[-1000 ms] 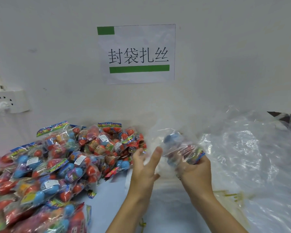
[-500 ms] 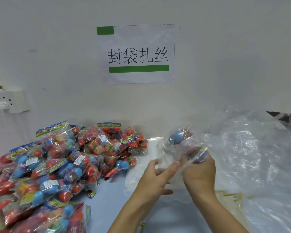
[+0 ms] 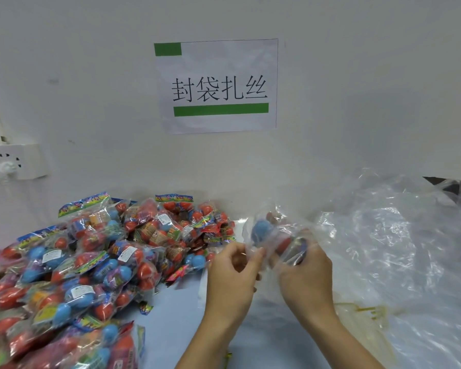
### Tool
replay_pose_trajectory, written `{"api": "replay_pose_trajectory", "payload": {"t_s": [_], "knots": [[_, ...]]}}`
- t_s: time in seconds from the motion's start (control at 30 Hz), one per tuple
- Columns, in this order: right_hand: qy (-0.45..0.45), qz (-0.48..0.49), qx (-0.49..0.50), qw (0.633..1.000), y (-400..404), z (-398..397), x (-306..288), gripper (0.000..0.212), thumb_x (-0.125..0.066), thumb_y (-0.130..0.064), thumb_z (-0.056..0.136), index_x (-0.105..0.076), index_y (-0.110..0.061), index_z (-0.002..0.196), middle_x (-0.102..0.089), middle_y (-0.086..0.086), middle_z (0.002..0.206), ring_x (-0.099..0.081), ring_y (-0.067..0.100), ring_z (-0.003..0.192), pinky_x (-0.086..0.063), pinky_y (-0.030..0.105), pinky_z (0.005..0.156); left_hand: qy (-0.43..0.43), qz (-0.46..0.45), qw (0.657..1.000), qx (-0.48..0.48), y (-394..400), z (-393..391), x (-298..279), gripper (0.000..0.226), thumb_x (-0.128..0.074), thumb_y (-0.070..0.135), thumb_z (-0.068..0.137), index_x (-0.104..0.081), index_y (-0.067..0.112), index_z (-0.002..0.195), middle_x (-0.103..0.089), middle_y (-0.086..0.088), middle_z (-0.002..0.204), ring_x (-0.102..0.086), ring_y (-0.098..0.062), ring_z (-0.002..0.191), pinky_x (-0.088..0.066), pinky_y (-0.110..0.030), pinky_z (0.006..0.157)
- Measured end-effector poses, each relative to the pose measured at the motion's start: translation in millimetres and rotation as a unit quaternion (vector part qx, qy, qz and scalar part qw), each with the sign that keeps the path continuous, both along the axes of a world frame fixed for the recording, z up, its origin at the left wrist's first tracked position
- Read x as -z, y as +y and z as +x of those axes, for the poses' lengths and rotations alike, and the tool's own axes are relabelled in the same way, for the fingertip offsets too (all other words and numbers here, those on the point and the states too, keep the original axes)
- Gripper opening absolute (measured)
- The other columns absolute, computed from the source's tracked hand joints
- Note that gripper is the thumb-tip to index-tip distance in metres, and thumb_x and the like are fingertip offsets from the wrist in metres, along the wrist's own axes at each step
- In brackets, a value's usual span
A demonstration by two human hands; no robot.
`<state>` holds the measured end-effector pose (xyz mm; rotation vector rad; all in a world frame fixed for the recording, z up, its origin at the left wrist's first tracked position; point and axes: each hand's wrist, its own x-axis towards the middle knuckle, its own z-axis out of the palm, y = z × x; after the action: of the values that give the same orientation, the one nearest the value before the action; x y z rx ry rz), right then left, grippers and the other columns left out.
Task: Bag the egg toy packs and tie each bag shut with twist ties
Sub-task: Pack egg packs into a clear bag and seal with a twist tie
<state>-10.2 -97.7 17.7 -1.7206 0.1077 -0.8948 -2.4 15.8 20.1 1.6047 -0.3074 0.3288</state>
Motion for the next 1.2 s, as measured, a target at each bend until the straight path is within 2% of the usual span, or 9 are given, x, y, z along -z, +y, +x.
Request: {"api": "replay_pose_trajectory", "payload": {"t_s": [0.23,0.43,0.6,0.7,0.77,0.87,0.97,1.07,1.2], "knots": [[0.029,0.056,0.088,0.994,-16.8,2.7,-1.3,0.02,-0.073,-0.012,0.078,-0.06,-0.026,0.074,-0.06,-0.011,0.068,-0.052,0.0,0.059,-0.037,0.01,0.053,-0.098,-0.038,0.993,-0.057,8.2,0.0,-4.4,0.025,-0.058,0.019,0.099,-0.061,0.008,0.077,-0.062,-0.007,0.065,-0.061,-0.012,0.062,-0.051,-0.031,0.056],[0.038,0.04,0.08,0.995,-15.7,3.5,0.3,0.017,-0.076,-0.01,0.076,-0.069,-0.021,0.087,-0.066,-0.009,0.072,-0.059,-0.002,0.064,-0.04,0.008,0.054,-0.068,-0.084,0.99,-0.09,10.9,0.3,-6.2,0.016,-0.067,0.031,0.09,-0.056,0.022,0.097,-0.063,-0.004,0.085,-0.061,-0.017,0.078,-0.054,-0.034,0.067],[0.021,0.006,0.056,0.998,-10.0,1.1,-0.1,0.025,-0.079,-0.01,0.073,-0.066,-0.031,0.08,-0.068,-0.013,0.066,-0.061,-0.007,0.066,-0.041,0.004,0.059,-0.196,0.057,0.964,-0.17,16.5,0.2,-7.2,0.042,-0.067,0.058,0.082,-0.054,0.034,0.114,-0.049,0.02,0.115,-0.047,-0.001,0.112,-0.037,-0.007,0.089],[0.024,-0.053,0.028,0.998,-5.9,1.9,3.5,0.017,-0.082,-0.019,0.073,-0.067,-0.027,0.072,-0.066,-0.019,0.065,-0.059,0.0,0.059,-0.043,0.011,0.056,-0.224,0.178,0.951,-0.114,13.0,3.0,-3.7,0.037,-0.064,0.055,0.083,-0.068,0.031,0.111,-0.056,0.021,0.114,-0.047,-0.002,0.116,-0.038,-0.022,0.102],[0.011,-0.093,0.01,0.996,-3.8,0.3,4.1,0.016,-0.083,-0.024,0.074,-0.069,-0.03,0.074,-0.066,-0.017,0.067,-0.061,0.002,0.062,-0.044,0.014,0.055,-0.206,0.178,0.959,-0.077,10.7,3.3,-1.9,0.025,-0.067,0.046,0.082,-0.074,0.032,0.101,-0.063,0.023,0.105,-0.052,-0.001,0.111,-0.044,-0.042,0.099],[-0.019,-0.111,-0.013,0.994,-3.3,-1.6,4.3,0.019,-0.083,-0.022,0.077,-0.075,-0.035,0.088,-0.072,-0.02,0.085,-0.068,0.0,0.079,-0.052,0.017,0.07,-0.222,0.131,0.963,-0.075,10.4,5.1,-0.8,0.007,-0.071,0.031,0.08,-0.077,0.031,0.083,-0.069,0.022,0.09,-0.059,-0.006,0.098,-0.049,-0.048,0.087],[-0.05,-0.107,0.0,0.993,-5.0,0.4,4.3,0.009,-0.076,-0.015,0.077,-0.076,-0.024,0.079,-0.07,-0.014,0.073,-0.067,0.003,0.073,-0.047,0.008,0.067,-0.225,0.105,0.967,-0.05,9.4,4.8,-4.0,0.017,-0.076,0.009,0.08,-0.077,0.026,0.08,-0.069,0.019,0.095,-0.062,-0.01,0.097,-0.05,-0.044,0.087],[-0.018,-0.058,-0.049,0.997,-5.2,2.2,2.3,0.005,-0.068,0.009,0.086,-0.068,0.008,0.08,-0.05,0.0,0.052,-0.059,-0.002,0.055,-0.04,0.004,0.053,-0.23,0.093,0.968,-0.038,9.3,0.7,-9.6,0.013,-0.075,0.007,0.079,-0.078,0.021,0.08,-0.07,0.018,0.098,-0.062,-0.011,0.103,-0.049,-0.032,0.091],[-0.038,0.009,-0.04,0.998,-9.8,1.9,-2.6,0.018,-0.074,0.005,0.081,-0.073,-0.013,0.082,-0.069,0.005,0.064,-0.063,0.01,0.056,-0.046,0.01,0.057,-0.174,0.034,0.983,-0.047,11.4,-6.0,-14.4,0.026,-0.067,0.029,0.09,-0.067,0.035,0.115,-0.067,0.021,0.116,-0.057,0.0,0.118,-0.045,-0.017,0.097]]}}
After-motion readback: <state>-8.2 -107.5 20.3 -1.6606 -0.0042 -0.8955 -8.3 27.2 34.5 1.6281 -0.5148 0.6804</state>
